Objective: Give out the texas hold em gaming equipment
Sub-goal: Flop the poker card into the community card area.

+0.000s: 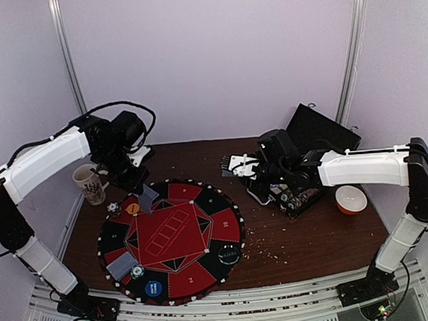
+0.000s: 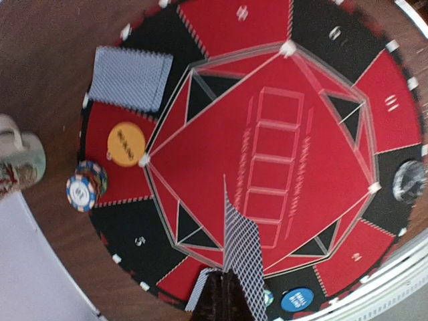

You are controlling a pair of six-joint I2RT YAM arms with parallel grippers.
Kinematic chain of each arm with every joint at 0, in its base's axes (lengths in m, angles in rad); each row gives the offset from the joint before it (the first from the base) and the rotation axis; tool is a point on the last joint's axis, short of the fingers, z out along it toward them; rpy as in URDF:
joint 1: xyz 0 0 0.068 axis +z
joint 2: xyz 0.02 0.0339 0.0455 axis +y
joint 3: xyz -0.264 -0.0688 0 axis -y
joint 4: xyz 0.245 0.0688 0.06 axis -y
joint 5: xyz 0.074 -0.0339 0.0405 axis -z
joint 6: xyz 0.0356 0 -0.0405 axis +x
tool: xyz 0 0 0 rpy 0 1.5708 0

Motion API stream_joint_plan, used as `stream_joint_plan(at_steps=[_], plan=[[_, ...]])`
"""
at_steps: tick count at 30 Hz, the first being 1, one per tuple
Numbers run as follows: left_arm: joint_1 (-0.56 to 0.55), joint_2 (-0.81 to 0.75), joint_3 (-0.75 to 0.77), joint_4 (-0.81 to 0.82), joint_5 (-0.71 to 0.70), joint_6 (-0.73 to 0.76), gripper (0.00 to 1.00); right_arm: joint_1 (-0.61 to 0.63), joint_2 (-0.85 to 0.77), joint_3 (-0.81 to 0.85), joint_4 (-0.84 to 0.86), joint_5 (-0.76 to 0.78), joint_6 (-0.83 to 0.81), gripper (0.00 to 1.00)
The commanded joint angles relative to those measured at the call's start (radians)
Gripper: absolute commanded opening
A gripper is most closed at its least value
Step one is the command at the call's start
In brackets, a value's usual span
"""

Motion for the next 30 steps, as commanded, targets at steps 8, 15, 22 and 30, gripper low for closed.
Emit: stream_joint_plan(at_steps=[8,15,22,30], plan=[[-0.144,0.206,-0.123,-0.145,-0.387,-0.148,0.00,-0.004,-0.049,-0.001,-0.001,-0.006,0.012,0.44],[-0.259,0.353,-0.116,-0.144,-0.426,-0.159,0.00,-0.003,-0.048,0.006,-0.011,-0.004,0.020,0.44],[-0.310,0.398,-0.144,-0.063,-0.235,-0.119,0.00,-0.003,-0.047,0.007,-0.017,-0.005,0.020,0.44],[-0.310,0.403,-0.166,-0.001,-0.073,-0.143,0.00,-0.003,-0.052,0.000,-0.018,-0.005,0.020,0.44]])
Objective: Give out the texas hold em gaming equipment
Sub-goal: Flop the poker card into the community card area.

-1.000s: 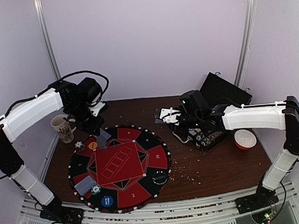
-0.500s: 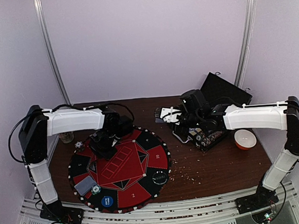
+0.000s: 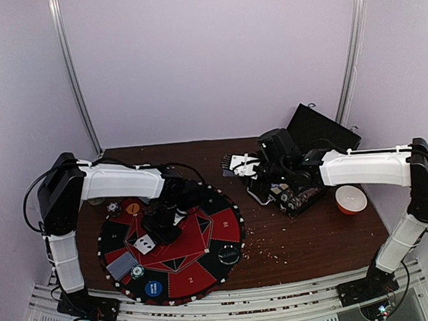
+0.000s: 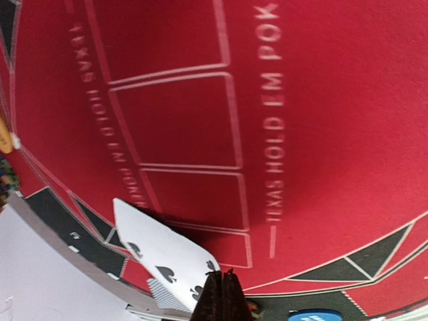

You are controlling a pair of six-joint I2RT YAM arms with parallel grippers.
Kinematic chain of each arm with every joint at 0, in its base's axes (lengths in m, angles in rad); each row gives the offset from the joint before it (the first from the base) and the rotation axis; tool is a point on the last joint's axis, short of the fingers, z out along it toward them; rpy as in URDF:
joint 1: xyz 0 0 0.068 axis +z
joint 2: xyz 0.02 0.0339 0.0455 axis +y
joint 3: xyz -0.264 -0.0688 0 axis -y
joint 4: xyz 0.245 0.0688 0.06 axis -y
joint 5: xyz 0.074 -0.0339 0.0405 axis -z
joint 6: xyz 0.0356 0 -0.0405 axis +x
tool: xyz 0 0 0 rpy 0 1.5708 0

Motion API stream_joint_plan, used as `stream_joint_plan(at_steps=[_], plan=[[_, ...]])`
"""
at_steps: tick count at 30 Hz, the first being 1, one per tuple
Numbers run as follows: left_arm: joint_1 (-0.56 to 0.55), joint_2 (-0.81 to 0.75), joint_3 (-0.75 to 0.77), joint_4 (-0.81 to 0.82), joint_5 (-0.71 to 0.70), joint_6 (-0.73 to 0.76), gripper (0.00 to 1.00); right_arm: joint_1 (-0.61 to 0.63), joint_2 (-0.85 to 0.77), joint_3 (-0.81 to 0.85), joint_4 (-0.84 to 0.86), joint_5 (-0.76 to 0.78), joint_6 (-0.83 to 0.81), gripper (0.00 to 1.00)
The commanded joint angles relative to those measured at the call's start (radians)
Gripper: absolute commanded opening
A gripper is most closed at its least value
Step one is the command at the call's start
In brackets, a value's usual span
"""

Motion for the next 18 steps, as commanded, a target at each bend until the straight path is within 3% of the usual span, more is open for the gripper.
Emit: stream_joint_plan(at_steps=[1,12,13,15,18], plan=[[0.001,0.006,-0.022,0.062,0.136,-0.012,0.00,-0.003,-0.039,0.001,-0.001,-0.001,0.017,0.44],[0.000,0.021,-0.052,0.078,0.190,-0.015,0.00,-0.003,-0.043,-0.003,-0.004,-0.001,0.013,0.44],[0.000,0.023,-0.052,0.084,0.195,-0.015,0.02,-0.004,-0.042,-0.002,-0.005,0.000,0.012,0.44],[-0.001,0.026,-0.052,0.099,0.217,-0.009,0.23,-0.003,-0.042,-0.001,-0.004,0.001,0.011,0.44],[0.000,0.024,-0.043,0.122,0.250,0.005,0.40,-0.004,-0.043,0.000,-0.006,0.001,0.010,0.44]])
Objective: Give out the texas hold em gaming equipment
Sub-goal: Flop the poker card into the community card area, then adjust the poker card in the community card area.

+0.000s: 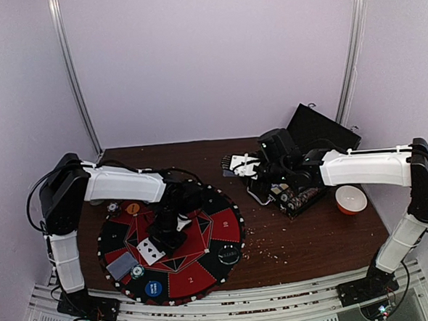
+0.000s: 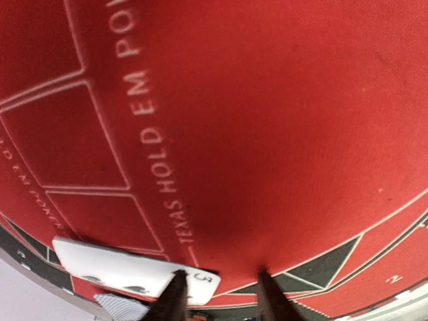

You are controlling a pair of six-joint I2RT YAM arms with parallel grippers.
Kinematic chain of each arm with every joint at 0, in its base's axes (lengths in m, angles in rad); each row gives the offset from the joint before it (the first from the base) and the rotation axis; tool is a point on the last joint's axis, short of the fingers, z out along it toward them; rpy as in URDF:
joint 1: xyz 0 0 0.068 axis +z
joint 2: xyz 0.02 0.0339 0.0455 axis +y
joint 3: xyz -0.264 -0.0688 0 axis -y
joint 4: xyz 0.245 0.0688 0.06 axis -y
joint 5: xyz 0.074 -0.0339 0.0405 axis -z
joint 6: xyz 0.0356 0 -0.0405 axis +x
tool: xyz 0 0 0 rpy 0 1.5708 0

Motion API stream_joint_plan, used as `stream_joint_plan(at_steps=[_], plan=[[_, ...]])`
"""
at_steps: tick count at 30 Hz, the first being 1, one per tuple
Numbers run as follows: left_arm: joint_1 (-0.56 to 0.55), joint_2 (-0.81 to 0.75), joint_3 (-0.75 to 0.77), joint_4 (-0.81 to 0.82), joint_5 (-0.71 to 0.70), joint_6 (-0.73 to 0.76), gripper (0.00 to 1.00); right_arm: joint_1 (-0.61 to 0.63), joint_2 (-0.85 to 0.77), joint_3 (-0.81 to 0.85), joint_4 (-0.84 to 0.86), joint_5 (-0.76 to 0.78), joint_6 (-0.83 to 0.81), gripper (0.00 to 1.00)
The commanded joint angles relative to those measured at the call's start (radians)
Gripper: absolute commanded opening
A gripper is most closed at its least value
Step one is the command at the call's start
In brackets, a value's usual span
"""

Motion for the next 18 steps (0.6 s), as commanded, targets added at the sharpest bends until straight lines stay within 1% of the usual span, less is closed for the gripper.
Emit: stream_joint_plan(at_steps=[1,5,7,10,13,15,18], plan=[[0.000,0.008,0.006,0.043,0.061,0.016,0.43,-0.003,-0.042,0.000,-0.003,0.001,0.010,0.44],[0.008,-0.010,0.040,0.045,0.081,0.046,0.44,-0.004,-0.045,-0.001,-0.006,0.004,0.009,0.44],[0.038,-0.027,0.066,0.055,0.086,0.056,0.44,-0.003,-0.044,-0.001,-0.006,0.005,0.009,0.44],[0.117,-0.067,0.074,0.096,0.075,0.062,0.43,-0.004,-0.044,-0.002,-0.007,0.005,0.011,0.44],[0.203,-0.090,0.034,0.143,0.032,0.066,0.34,-0.003,-0.047,-0.004,-0.006,0.008,0.011,0.44],[0.265,-0.103,-0.016,0.197,0.044,0.070,0.28,-0.003,-0.049,-0.007,-0.007,0.010,0.009,0.44],[0.326,-0.120,-0.071,0.294,0.078,0.062,0.19,-0.004,-0.049,-0.009,-0.005,0.014,0.006,0.44]])
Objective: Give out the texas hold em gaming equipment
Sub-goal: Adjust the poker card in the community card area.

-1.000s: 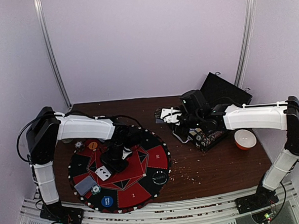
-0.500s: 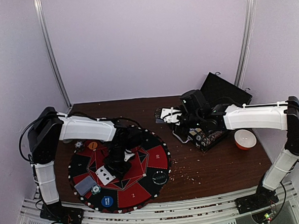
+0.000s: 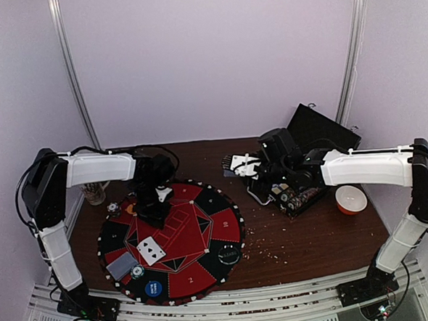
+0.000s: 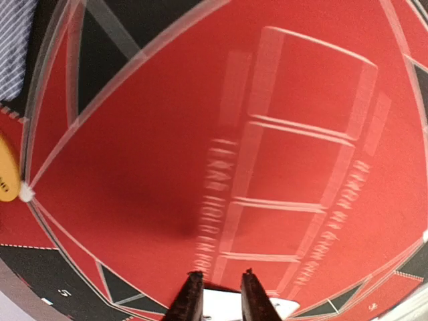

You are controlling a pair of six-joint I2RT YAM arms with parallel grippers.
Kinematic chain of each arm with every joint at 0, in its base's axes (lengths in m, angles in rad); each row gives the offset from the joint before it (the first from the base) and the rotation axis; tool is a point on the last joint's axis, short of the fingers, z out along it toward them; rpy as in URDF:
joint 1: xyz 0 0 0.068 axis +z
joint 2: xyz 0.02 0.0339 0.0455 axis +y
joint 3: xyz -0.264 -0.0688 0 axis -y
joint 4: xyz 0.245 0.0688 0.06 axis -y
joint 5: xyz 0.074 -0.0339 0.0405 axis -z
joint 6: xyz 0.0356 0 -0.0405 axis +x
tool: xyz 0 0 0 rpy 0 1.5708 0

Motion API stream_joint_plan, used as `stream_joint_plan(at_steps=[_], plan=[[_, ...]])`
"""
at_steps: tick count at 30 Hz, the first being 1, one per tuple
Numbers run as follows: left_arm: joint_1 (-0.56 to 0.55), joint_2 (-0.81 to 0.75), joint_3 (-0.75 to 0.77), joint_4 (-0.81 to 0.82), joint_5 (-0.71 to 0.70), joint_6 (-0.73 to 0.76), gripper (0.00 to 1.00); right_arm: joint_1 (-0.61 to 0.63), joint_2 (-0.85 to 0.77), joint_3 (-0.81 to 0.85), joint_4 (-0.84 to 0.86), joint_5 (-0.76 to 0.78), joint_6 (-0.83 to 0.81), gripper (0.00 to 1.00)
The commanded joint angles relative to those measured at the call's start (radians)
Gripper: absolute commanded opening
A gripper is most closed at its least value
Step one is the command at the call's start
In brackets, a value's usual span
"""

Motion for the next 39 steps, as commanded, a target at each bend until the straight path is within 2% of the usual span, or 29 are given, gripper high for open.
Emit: stream_joint_plan(at_steps=[1,6,15,33,39], plan=[[0.073,-0.033,-0.076,0.146,0.030,0.003,0.17,-0.003,-0.042,-0.008,0.007,0.013,0.009,0.44],[0.077,-0.028,-0.135,0.203,0.086,-0.009,0.15,-0.003,-0.044,-0.010,0.007,0.016,0.009,0.44],[0.080,-0.105,-0.244,0.172,0.037,-0.033,0.13,-0.004,-0.041,-0.011,0.010,0.014,0.009,0.44],[0.088,-0.156,-0.285,0.086,-0.034,-0.037,0.12,-0.004,-0.042,-0.014,0.013,0.014,0.008,0.44],[0.089,-0.147,-0.240,0.103,-0.042,-0.041,0.13,-0.003,-0.040,-0.009,0.013,0.013,0.009,0.44]])
